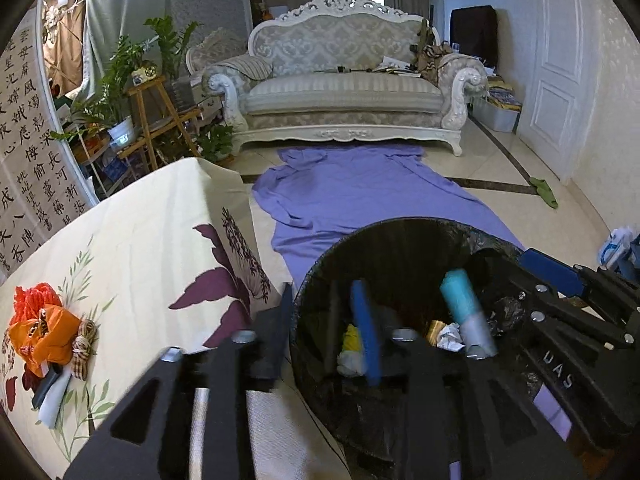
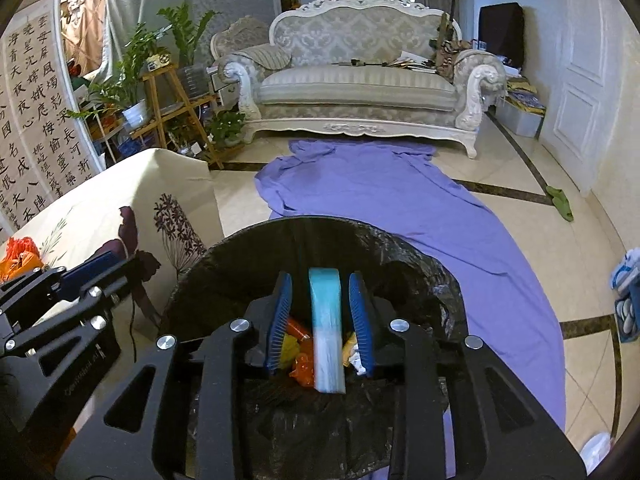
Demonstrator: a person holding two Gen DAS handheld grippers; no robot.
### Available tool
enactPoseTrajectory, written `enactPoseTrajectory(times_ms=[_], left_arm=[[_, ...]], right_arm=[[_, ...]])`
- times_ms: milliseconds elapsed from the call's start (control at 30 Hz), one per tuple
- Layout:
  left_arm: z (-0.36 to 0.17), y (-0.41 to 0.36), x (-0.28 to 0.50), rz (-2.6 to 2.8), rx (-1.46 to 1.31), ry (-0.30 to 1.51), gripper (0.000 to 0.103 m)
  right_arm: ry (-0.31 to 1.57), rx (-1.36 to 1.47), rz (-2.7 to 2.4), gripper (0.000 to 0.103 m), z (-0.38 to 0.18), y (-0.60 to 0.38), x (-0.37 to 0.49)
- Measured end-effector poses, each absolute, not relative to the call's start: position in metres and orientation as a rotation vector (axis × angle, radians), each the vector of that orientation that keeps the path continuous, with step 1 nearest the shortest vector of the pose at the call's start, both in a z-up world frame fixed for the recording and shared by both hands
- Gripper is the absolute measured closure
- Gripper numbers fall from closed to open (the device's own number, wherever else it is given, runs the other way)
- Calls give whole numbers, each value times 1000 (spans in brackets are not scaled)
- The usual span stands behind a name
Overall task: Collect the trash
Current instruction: 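Carry the black tube and toothpaste over the bin and open both grippers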
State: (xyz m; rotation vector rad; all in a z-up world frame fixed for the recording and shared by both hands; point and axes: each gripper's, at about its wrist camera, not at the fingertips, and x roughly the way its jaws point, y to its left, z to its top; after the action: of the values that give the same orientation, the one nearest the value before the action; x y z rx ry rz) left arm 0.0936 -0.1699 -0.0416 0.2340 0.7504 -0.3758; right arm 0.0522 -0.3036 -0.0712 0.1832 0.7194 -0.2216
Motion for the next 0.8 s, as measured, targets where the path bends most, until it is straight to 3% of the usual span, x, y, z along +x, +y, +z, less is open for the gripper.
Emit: enactPoseTrajectory(times_ms=[200, 333, 600, 800], left_arm=[[-40, -163, 93, -361, 207, 752, 53], [-37, -159, 94, -349, 192, 750, 44], [-32, -150, 89, -343, 177, 743, 41], [-24, -138, 84, -341, 157, 727, 33]], right_arm=[[716, 202, -245, 72, -71, -309, 48], [707, 202, -255, 63, -67, -311, 44], [704, 201, -257, 58, -66, -310, 40], [702, 198, -257, 57, -66, -309, 39]])
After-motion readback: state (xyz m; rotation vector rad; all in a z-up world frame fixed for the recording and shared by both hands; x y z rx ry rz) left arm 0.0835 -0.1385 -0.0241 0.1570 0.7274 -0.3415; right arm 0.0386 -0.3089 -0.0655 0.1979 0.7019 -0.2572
